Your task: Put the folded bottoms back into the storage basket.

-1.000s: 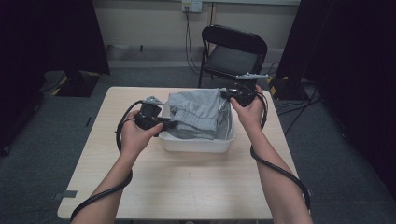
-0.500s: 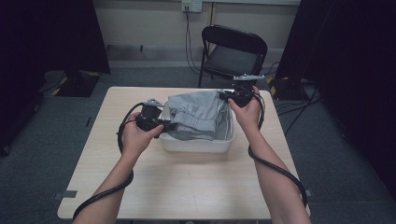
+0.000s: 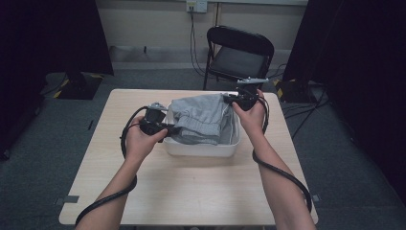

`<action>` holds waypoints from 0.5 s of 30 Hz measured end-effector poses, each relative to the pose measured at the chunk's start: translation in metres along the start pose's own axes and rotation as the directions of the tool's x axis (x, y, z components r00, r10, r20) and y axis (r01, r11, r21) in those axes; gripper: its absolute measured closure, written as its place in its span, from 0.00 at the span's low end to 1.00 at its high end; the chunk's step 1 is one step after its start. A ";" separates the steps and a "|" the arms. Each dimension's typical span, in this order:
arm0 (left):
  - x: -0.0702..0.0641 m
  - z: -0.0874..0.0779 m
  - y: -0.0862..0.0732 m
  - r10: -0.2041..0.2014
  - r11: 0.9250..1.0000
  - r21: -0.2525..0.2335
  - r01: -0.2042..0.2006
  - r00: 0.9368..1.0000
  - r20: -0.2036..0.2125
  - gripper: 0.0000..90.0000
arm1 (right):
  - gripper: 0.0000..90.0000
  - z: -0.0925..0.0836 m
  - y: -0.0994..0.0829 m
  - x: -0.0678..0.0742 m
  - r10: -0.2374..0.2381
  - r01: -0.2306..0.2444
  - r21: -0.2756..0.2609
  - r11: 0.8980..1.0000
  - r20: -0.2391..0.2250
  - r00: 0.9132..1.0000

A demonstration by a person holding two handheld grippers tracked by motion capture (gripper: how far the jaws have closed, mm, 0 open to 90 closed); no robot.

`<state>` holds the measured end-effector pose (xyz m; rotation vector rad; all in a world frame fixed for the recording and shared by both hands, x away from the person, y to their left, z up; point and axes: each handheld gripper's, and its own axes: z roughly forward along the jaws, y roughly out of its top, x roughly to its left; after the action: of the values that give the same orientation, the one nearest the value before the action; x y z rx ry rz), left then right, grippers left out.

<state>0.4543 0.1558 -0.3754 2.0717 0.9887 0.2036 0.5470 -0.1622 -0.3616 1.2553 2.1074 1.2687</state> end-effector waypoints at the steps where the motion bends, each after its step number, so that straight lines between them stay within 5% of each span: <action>1: 0.000 0.001 -0.001 -0.004 1.000 -0.001 0.004 1.000 -0.001 0.85 | 0.83 0.001 -0.001 0.000 0.000 0.000 0.001 1.000 0.001 1.000; 15: 0.003 0.010 -0.006 -0.015 1.000 0.010 0.015 1.000 -0.003 0.85 | 0.83 0.009 -0.007 -0.002 0.000 0.000 0.018 1.000 0.010 1.000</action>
<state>0.4575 0.1540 -0.3864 2.0730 1.0085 0.1938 0.5511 -0.1608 -0.3728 1.2668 2.1157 1.2435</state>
